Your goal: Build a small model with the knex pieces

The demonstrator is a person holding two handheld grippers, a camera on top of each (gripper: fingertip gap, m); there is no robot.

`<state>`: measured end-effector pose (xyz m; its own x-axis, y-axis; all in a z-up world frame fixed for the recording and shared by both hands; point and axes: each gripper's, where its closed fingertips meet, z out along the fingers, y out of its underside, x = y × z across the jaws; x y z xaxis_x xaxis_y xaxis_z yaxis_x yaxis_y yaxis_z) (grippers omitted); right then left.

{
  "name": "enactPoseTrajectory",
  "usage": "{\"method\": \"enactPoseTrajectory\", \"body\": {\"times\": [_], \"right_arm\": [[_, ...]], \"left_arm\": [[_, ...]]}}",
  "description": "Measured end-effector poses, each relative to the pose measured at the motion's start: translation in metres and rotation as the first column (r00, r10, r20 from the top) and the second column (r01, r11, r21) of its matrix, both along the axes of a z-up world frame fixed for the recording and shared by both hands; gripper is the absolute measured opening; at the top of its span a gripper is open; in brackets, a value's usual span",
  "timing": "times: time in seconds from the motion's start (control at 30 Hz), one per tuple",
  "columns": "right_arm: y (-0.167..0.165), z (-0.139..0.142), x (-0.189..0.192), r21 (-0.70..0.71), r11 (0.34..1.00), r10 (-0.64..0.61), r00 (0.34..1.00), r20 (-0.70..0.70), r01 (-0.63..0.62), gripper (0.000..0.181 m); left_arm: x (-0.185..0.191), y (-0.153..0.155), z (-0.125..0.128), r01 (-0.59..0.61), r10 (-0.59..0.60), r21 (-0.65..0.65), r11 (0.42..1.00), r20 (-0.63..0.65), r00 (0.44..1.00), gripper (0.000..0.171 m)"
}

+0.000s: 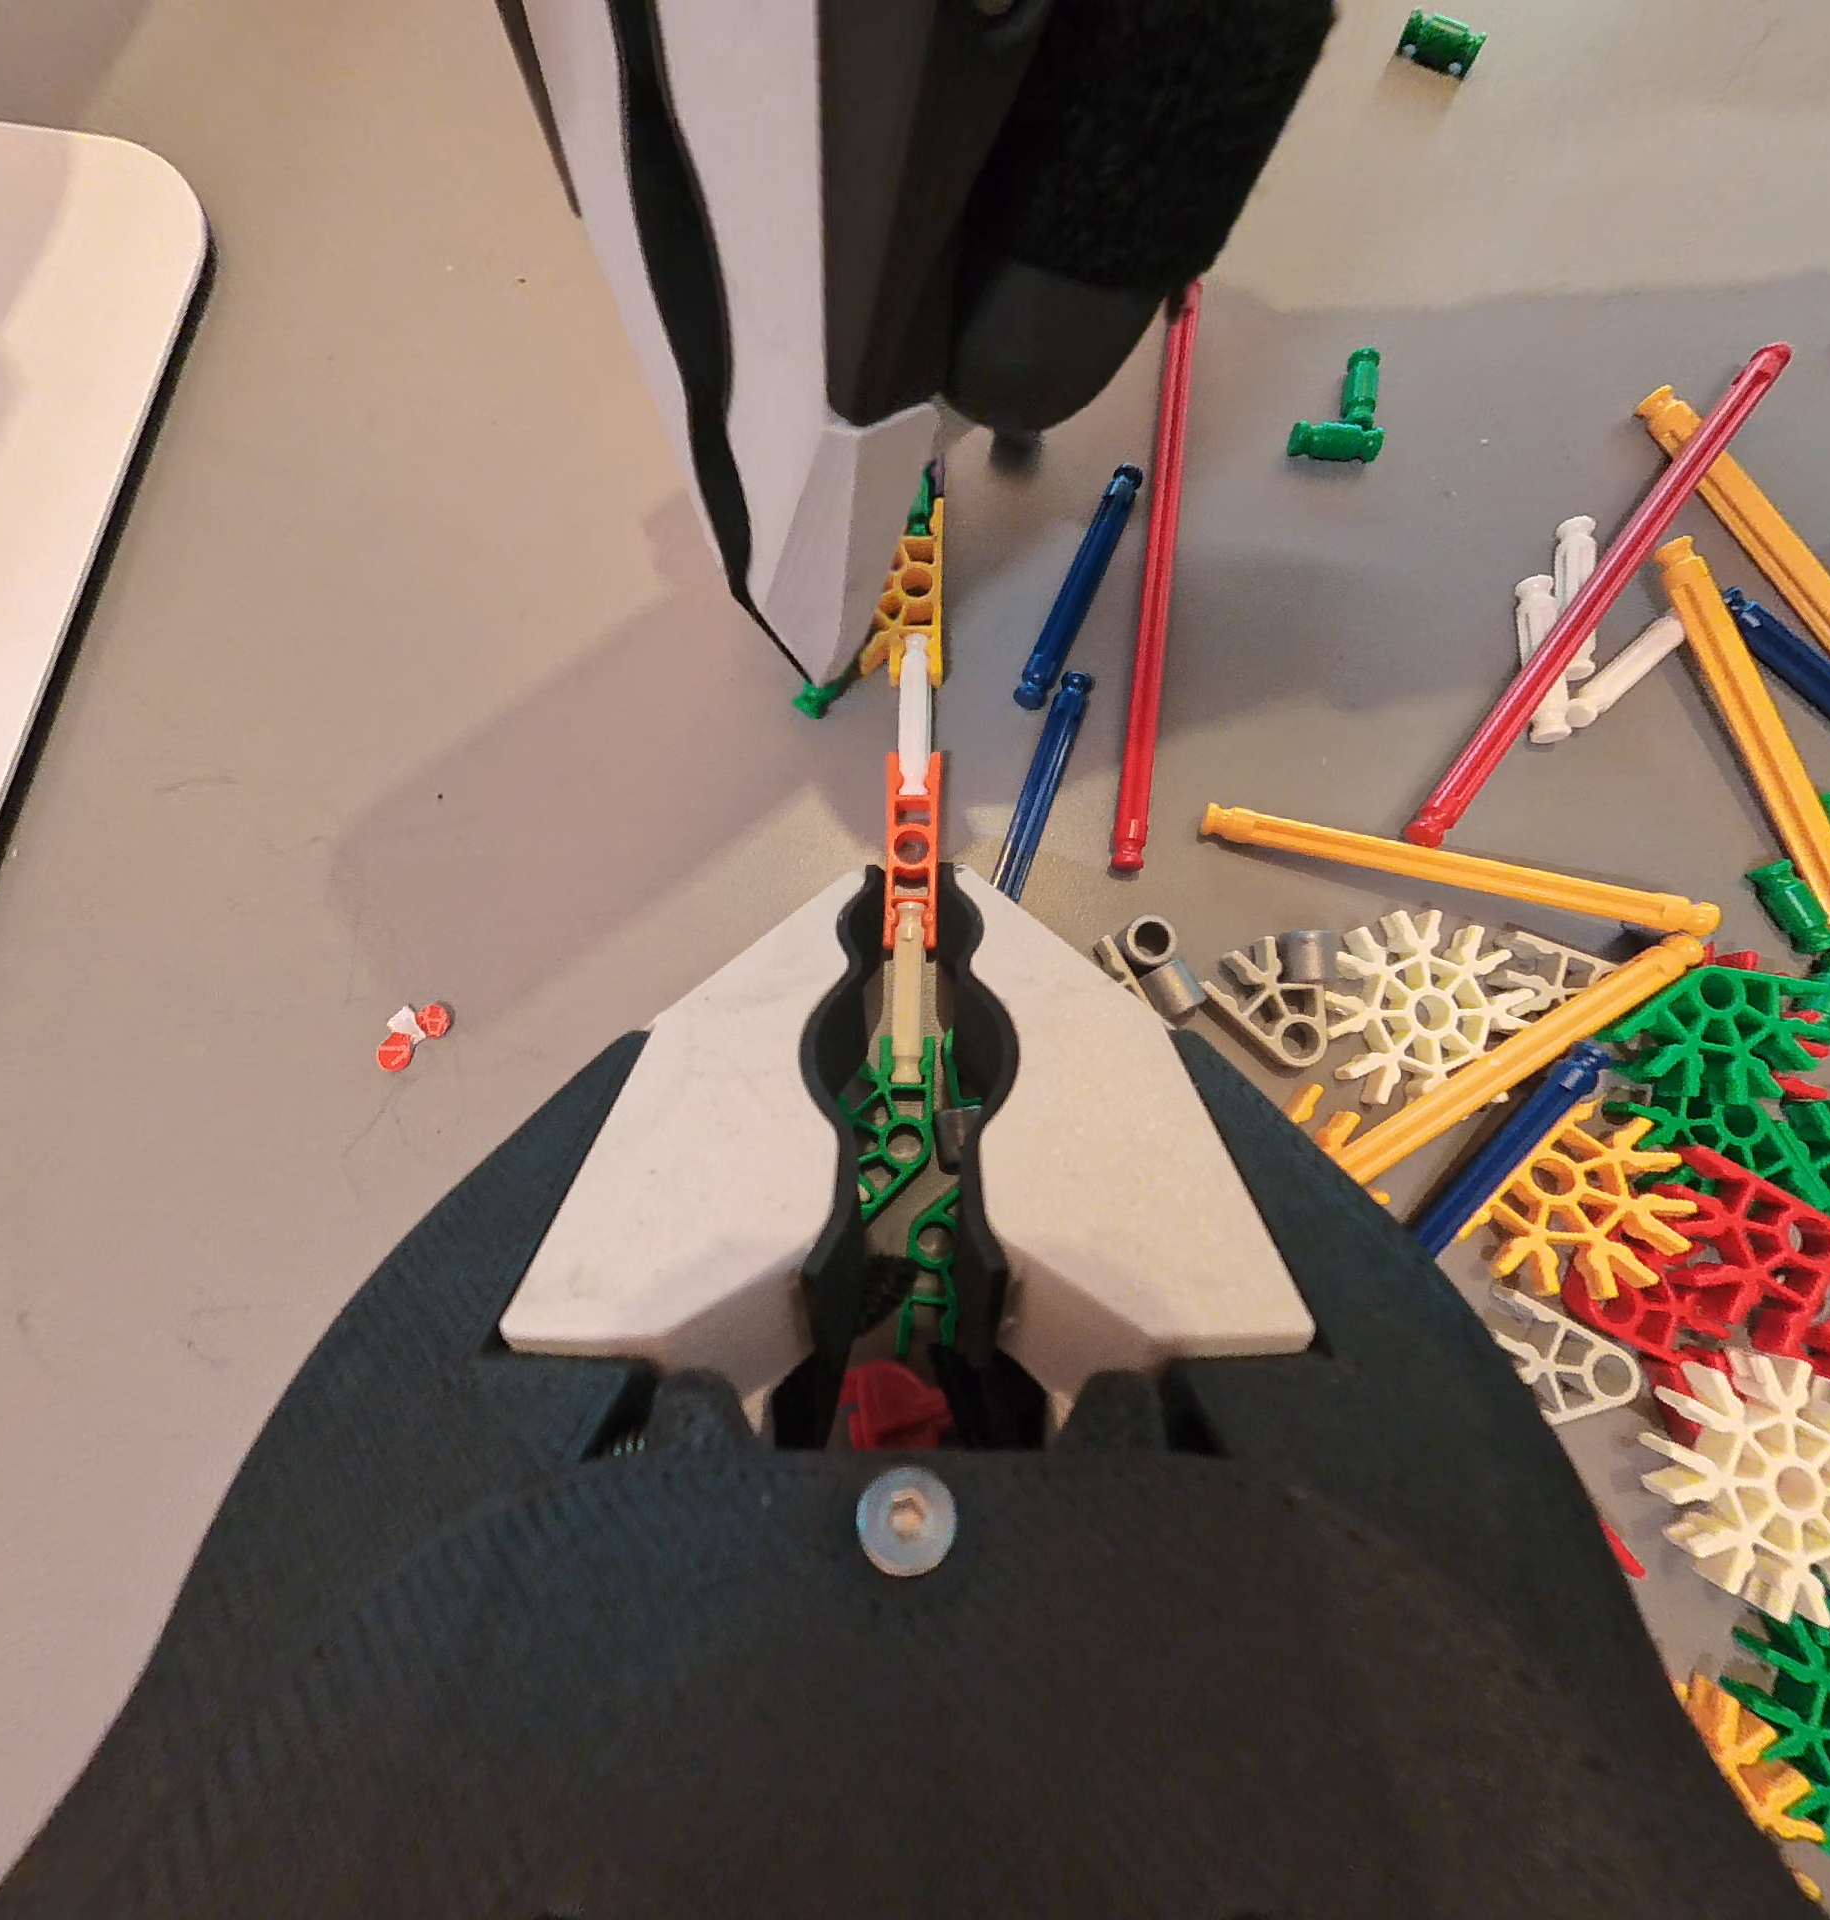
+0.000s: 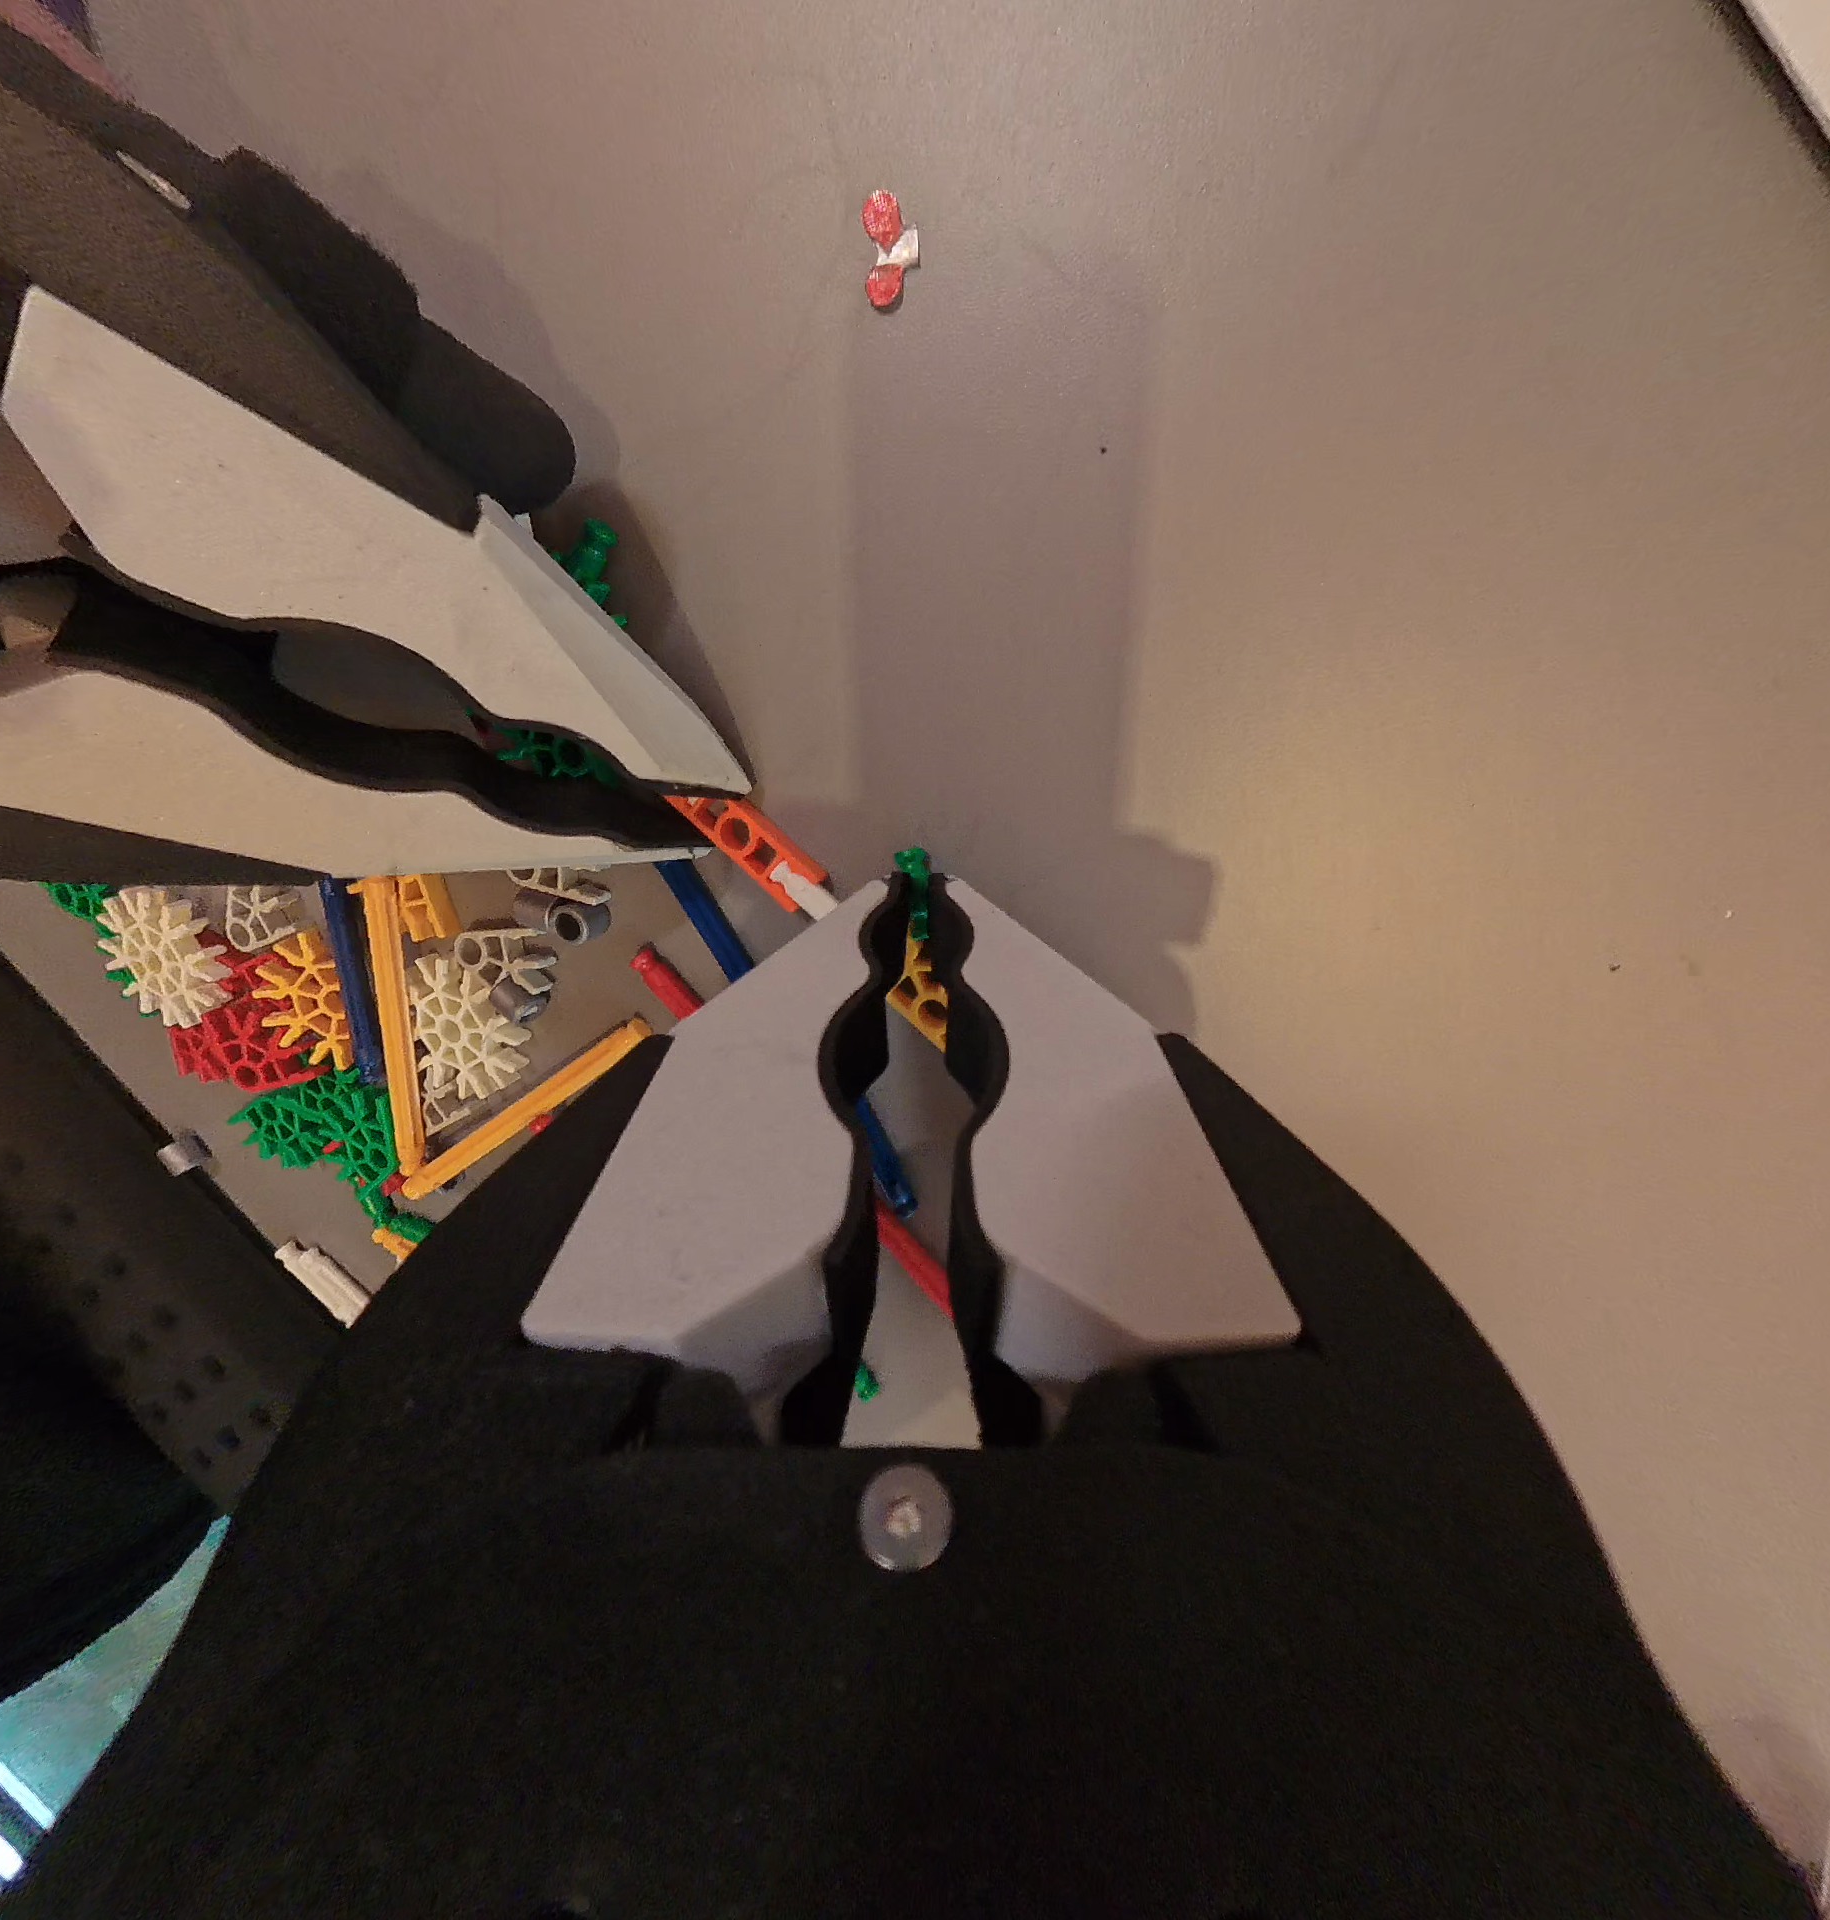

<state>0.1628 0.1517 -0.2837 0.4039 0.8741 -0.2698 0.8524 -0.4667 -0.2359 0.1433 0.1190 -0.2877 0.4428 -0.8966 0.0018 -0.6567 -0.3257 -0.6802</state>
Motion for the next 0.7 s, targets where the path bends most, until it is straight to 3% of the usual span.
{"method": "enactPoseTrajectory", "body": {"times": [0.27,0.33,0.47,0.7], "right_arm": [[-0.0044,0.0036,0.0011,-0.018,1.000,0.019,1.000,-0.006,-0.019,0.000],[-0.0064,0.0049,-0.0009,-0.005,0.998,0.061,0.998,-0.010,-0.061,0.008],[-0.0077,0.0009,-0.0002,0.036,0.987,0.158,0.987,0.040,-0.159,0.007],[-0.0057,-0.0022,0.0000,0.071,0.970,0.225,0.970,0.087,-0.231,0.001]], "left_arm": [[0.0000,0.0002,-0.0001,-0.003,0.003,-0.001,1.000,0.006,1.000,0.007],[-0.0001,0.0002,-0.0001,-0.002,0.002,-0.002,1.000,0.006,1.000,0.007],[-0.0001,0.0001,-0.0002,-0.002,0.002,-0.001,1.000,0.004,1.000,0.007],[0.0002,-0.0012,-0.0002,-0.003,0.003,-0.003,1.000,0.009,1.000,0.007]]}}
